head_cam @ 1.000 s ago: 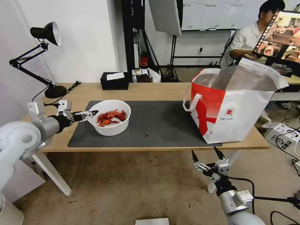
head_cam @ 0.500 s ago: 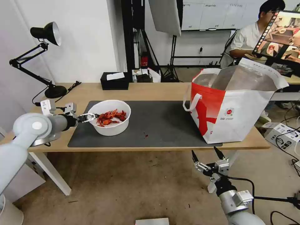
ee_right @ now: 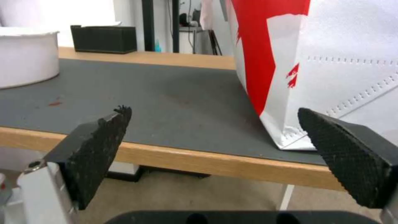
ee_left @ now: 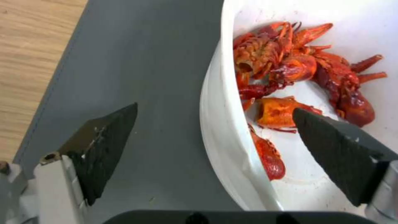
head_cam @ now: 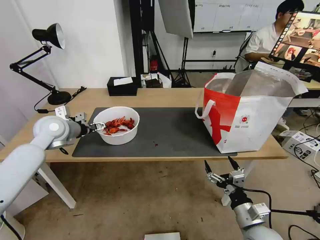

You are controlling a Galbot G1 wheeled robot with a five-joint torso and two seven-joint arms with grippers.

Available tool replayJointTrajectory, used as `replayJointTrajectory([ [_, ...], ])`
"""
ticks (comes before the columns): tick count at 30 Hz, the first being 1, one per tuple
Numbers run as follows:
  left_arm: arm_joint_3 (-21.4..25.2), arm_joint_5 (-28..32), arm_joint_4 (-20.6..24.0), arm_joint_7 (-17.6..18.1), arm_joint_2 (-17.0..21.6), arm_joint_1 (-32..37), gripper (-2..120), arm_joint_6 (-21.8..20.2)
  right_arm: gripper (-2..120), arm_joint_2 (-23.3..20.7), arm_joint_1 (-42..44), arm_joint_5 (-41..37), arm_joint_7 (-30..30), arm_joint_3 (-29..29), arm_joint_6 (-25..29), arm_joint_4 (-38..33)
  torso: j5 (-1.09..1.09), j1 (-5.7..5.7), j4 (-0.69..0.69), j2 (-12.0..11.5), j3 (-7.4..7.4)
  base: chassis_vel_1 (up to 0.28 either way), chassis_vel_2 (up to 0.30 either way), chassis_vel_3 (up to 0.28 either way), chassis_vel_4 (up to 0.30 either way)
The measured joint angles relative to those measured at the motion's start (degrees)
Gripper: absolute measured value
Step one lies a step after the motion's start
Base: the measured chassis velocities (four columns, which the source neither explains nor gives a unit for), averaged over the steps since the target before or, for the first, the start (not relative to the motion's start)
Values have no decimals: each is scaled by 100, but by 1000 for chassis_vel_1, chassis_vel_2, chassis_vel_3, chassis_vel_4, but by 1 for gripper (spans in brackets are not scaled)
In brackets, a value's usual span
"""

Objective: Pick up the trash from the table and place it into the takeout bag.

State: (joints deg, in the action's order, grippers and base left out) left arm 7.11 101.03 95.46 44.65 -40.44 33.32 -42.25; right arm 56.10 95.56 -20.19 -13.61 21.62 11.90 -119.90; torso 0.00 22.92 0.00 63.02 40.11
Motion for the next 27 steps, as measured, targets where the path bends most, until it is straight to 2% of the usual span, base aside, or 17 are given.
replayJointTrajectory([
  [2,-5,1,-6,10,-9,-6,99,1,100,0,0,0,0,0,0,0,0,0,0,0,0,0,0,0,0],
  [4,-25,0,-10,44,-45,-26,87,2,100,0,0,0,0,0,0,0,0,0,0,0,0,0,0,0,0],
  [6,-27,-2,-8,47,-48,-26,85,2,100,0,0,0,0,0,0,0,0,0,0,1,0,0,0,0,0],
  [8,-31,-11,11,50,-57,-26,72,3,100,0,0,0,0,0,0,0,0,0,0,0,0,0,0,0,0],
  [10,-32,-15,15,50,-58,-26,71,4,100,0,0,0,0,0,0,0,0,0,0,0,0,0,0,0,0],
  [11,-32,-27,29,51,-58,-22,62,5,100,0,0,0,0,0,0,0,0,0,0,0,0,0,0,0,0],
  [12,-32,-27,29,51,-58,-22,62,5,100,0,0,0,0,0,0,0,0,0,0,0,0,0,0,0,0],
  [15,-30,-35,61,50,-48,-12,49,6,100,0,0,0,0,0,0,0,0,0,0,1,0,0,0,0,0],
  [16,-30,-35,61,50,-48,-12,49,6,100,0,0,0,0,0,0,0,0,0,0,1,0,0,0,0,0],
  [19,-9,-16,108,44,-28,14,33,9,100,0,0,0,0,0,0,0,0,0,0,0,0,0,0,0,0],
  [20,-9,-16,108,44,-28,14,33,9,100,0,0,0,0,0,0,0,0,0,0,0,0,0,0,0,0],
  [21,3,-7,121,39,-27,34,27,10,100,0,0,0,0,0,0,0,0,0,0,0,0,0,0,0,0],
  [24,32,-4,124,26,-50,75,15,10,100,0,0,0,0,0,0,0,0,0,0,1,0,0,0,0,0],
  [26,41,-3,126,20,-59,84,12,11,100,0,0,0,0,0,0,0,0,-1,0,0,0,0,0,0,0],
  [27,78,2,149,-13,-78,113,5,11,100,0,0,0,0,0,0,0,0,0,0,0,0,0,0,0,0],
])
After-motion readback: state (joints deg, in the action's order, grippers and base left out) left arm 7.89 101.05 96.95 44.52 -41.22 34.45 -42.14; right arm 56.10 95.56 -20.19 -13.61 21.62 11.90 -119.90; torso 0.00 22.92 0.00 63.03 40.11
